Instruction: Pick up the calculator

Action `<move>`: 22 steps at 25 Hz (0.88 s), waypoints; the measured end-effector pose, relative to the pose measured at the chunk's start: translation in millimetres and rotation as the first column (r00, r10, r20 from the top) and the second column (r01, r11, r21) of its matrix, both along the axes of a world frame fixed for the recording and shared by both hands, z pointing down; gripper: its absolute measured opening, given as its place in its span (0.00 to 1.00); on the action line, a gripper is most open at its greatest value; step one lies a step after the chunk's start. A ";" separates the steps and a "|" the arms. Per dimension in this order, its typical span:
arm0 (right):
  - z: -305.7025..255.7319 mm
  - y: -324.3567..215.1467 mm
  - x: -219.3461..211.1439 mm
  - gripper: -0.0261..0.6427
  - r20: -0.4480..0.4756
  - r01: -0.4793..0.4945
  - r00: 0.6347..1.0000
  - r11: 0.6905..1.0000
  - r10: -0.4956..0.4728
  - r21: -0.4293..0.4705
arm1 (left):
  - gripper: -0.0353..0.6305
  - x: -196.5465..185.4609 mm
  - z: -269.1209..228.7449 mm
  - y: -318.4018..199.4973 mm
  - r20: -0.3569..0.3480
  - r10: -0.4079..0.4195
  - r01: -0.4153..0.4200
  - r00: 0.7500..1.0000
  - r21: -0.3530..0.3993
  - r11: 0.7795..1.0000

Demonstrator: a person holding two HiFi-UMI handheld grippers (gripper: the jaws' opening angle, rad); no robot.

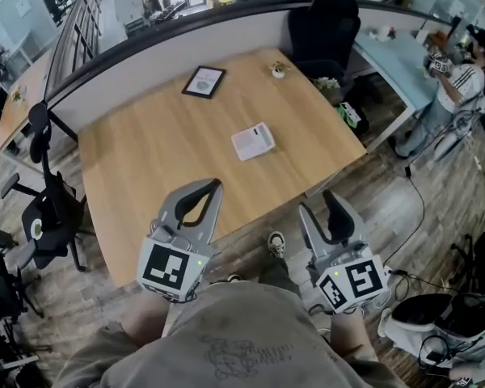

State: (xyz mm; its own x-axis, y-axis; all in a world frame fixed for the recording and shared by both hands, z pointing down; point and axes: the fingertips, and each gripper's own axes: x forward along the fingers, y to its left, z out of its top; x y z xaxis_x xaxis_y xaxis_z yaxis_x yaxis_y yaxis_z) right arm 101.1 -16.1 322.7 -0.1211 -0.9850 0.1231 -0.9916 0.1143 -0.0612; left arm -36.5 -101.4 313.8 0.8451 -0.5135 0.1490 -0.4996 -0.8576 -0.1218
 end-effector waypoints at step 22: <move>7.5 -172.7 128.3 0.33 0.057 0.363 0.931 0.931 -0.361 -0.028 | 0.06 103.9 -3.2 -119.0 0.062 -0.366 0.367 0.928 -0.001 0.930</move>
